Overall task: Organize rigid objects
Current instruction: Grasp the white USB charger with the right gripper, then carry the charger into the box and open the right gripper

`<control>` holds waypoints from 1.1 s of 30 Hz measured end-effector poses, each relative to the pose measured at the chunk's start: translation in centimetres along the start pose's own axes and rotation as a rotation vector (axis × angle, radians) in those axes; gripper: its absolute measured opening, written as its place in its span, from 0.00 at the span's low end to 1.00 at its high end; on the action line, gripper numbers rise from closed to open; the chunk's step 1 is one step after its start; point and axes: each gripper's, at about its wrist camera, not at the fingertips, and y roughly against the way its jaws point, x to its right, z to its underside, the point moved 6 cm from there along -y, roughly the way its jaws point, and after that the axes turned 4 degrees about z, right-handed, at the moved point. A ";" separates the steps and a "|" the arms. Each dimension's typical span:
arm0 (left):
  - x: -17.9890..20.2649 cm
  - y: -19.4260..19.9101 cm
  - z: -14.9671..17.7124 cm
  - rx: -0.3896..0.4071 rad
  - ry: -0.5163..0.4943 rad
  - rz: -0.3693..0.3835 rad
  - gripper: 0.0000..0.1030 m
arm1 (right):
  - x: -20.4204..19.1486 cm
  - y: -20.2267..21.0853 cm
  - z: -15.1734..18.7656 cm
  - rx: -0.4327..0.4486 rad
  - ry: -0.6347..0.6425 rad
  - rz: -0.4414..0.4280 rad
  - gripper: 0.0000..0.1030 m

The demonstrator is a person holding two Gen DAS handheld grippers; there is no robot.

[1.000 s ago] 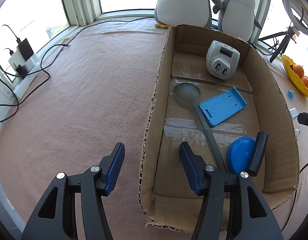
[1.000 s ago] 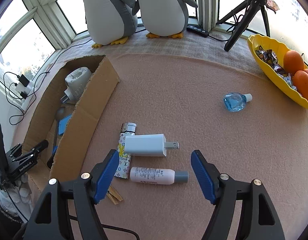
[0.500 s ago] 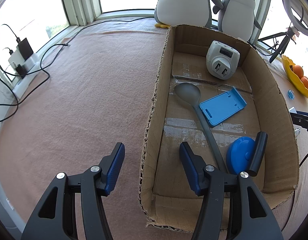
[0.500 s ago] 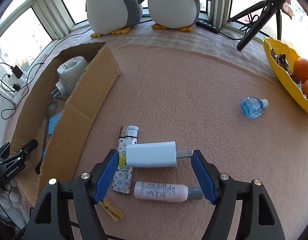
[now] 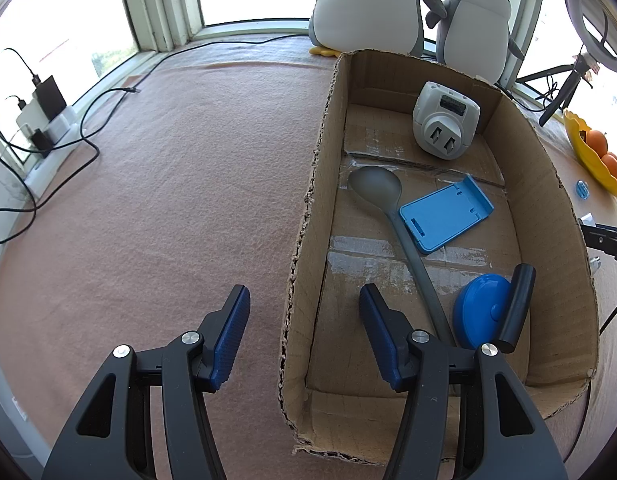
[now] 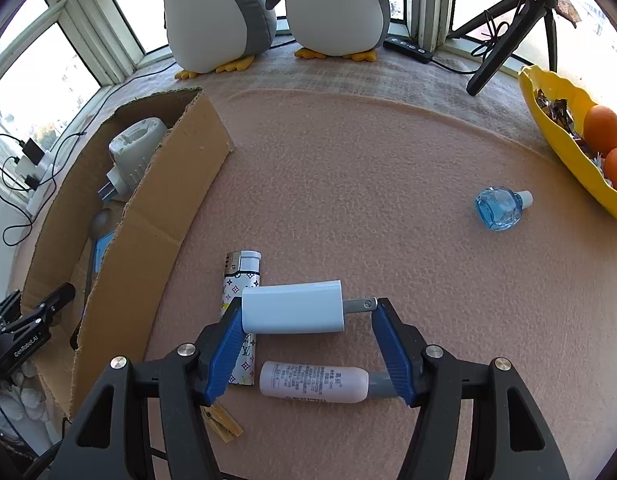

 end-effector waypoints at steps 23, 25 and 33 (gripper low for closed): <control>0.0 0.0 0.0 0.000 0.000 0.001 0.56 | -7.3 7.3 -3.7 0.166 0.084 -0.121 0.58; -0.1 0.0 0.0 0.000 0.000 0.001 0.56 | -8.6 7.1 -3.9 0.165 0.103 -0.135 0.58; 0.0 0.0 0.0 0.001 0.002 0.003 0.56 | -13.5 5.2 -3.9 0.133 0.169 -0.171 0.58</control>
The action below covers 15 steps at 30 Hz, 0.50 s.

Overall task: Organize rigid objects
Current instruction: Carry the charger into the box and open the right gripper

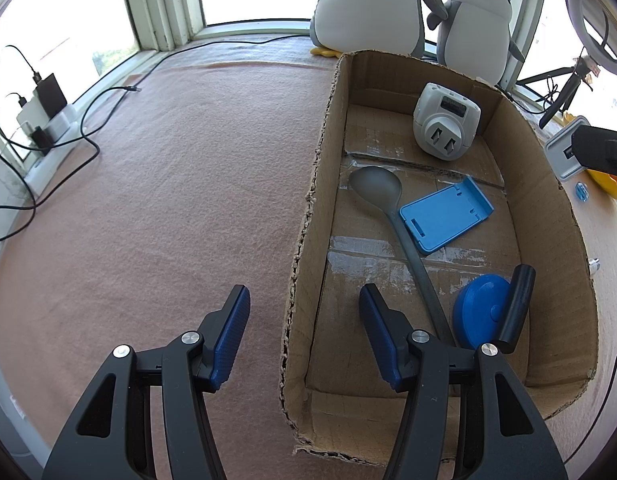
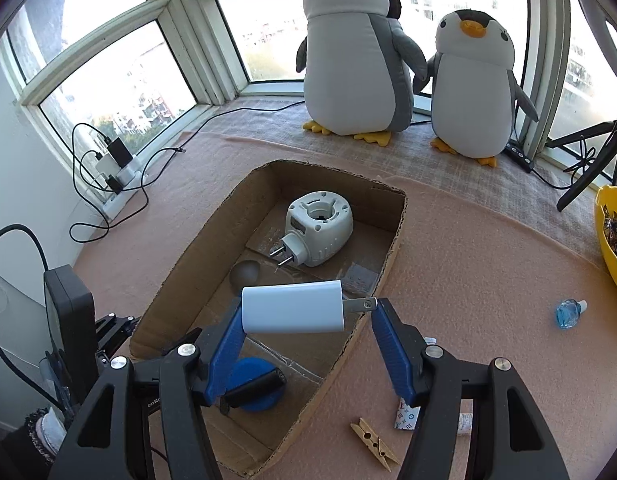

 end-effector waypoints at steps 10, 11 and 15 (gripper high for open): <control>0.0 0.0 0.0 0.000 0.000 0.001 0.56 | -2.0 -3.0 0.8 -0.054 0.030 -0.005 0.58; 0.0 0.0 0.0 0.000 0.001 0.001 0.56 | -2.2 -3.2 0.9 -0.058 0.036 -0.002 0.58; 0.1 0.0 0.0 0.000 0.002 0.002 0.56 | -2.5 -4.0 1.1 -0.074 0.054 0.014 0.58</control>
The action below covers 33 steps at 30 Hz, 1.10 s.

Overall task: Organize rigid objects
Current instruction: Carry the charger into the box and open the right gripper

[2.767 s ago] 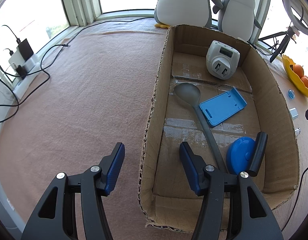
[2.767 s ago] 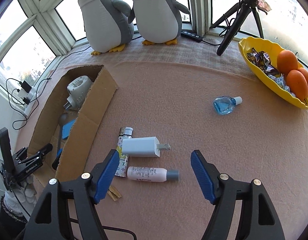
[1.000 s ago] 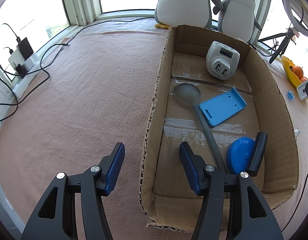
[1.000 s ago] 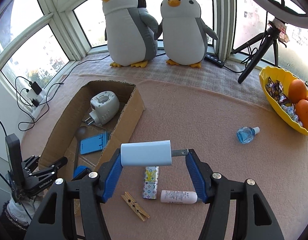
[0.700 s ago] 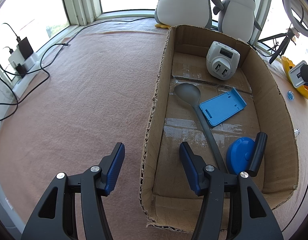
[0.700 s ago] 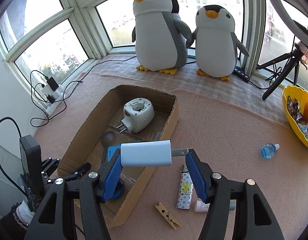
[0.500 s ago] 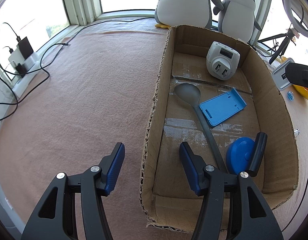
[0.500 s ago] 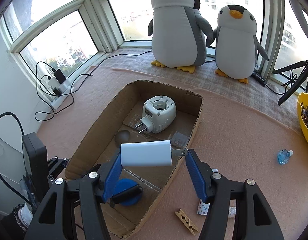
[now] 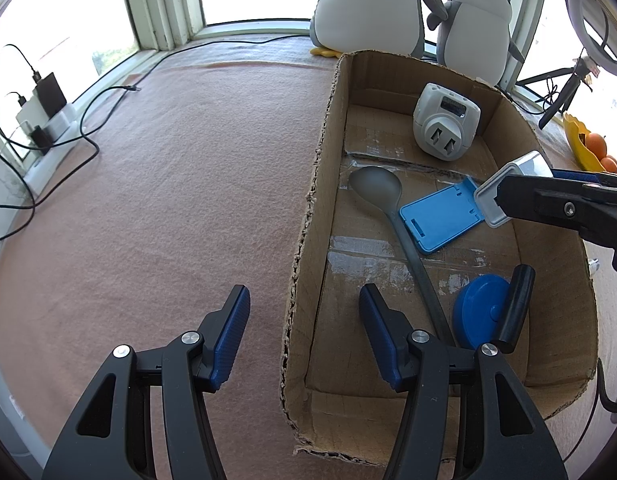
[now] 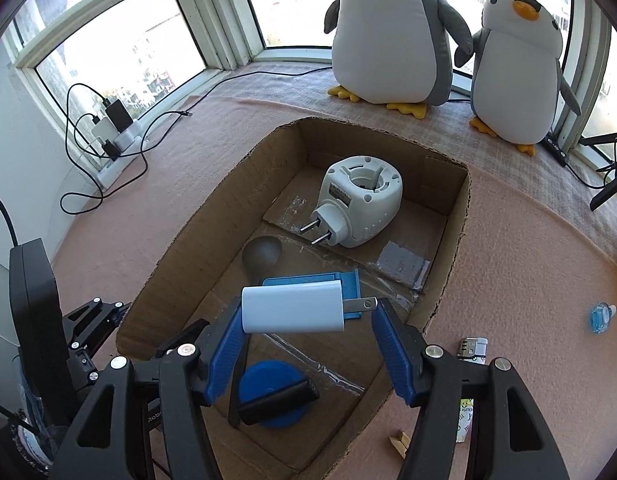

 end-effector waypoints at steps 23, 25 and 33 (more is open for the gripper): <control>0.0 -0.1 0.0 0.000 0.002 0.003 0.56 | -0.4 -0.9 0.4 -0.019 0.017 0.003 0.61; 0.0 -0.1 0.0 0.000 0.001 0.003 0.56 | -0.3 -0.7 0.3 -0.017 0.008 -0.003 0.61; 0.0 -0.1 0.0 0.000 0.002 0.003 0.56 | 1.0 1.8 0.1 0.029 -0.040 -0.033 0.61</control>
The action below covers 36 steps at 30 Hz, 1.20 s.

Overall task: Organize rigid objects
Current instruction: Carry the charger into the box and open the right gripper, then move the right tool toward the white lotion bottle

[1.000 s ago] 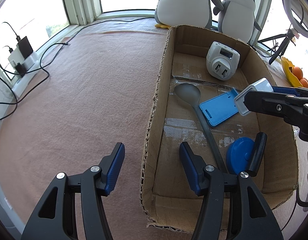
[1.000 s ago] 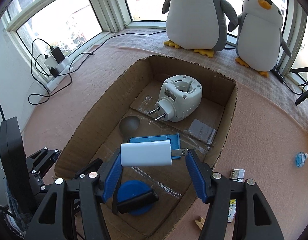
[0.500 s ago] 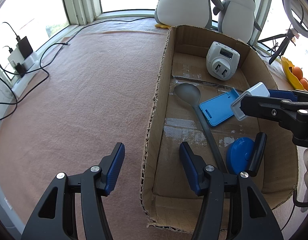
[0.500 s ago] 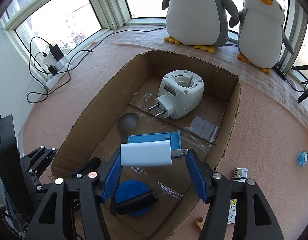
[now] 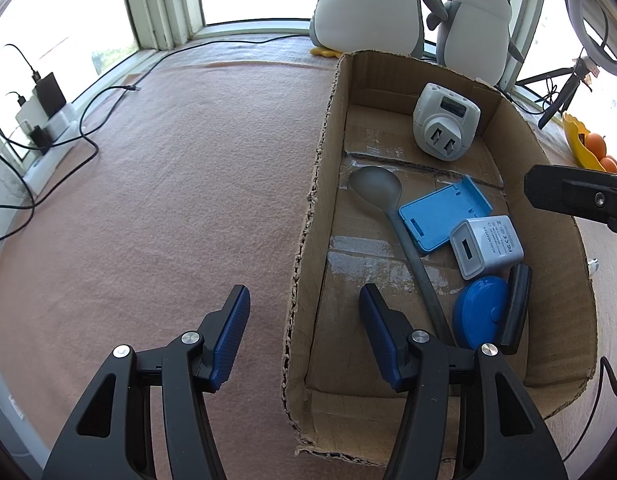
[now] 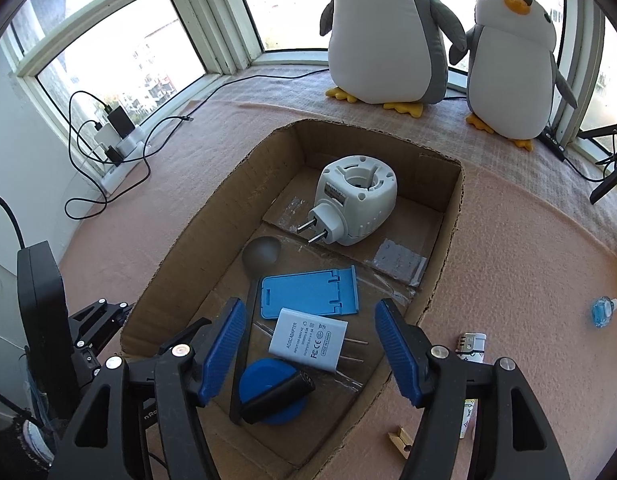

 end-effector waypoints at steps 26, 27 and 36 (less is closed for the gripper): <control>-0.2 0.1 0.0 0.001 -0.003 -0.004 0.56 | 13.0 5.9 6.4 -0.045 -0.202 0.048 0.62; -0.2 0.1 0.0 0.001 -0.002 -0.004 0.56 | 13.2 5.6 7.0 -0.065 -0.216 0.045 0.62; -0.5 0.1 0.1 0.001 -0.003 -0.005 0.56 | 15.0 3.4 10.1 -0.150 -0.444 -0.030 0.62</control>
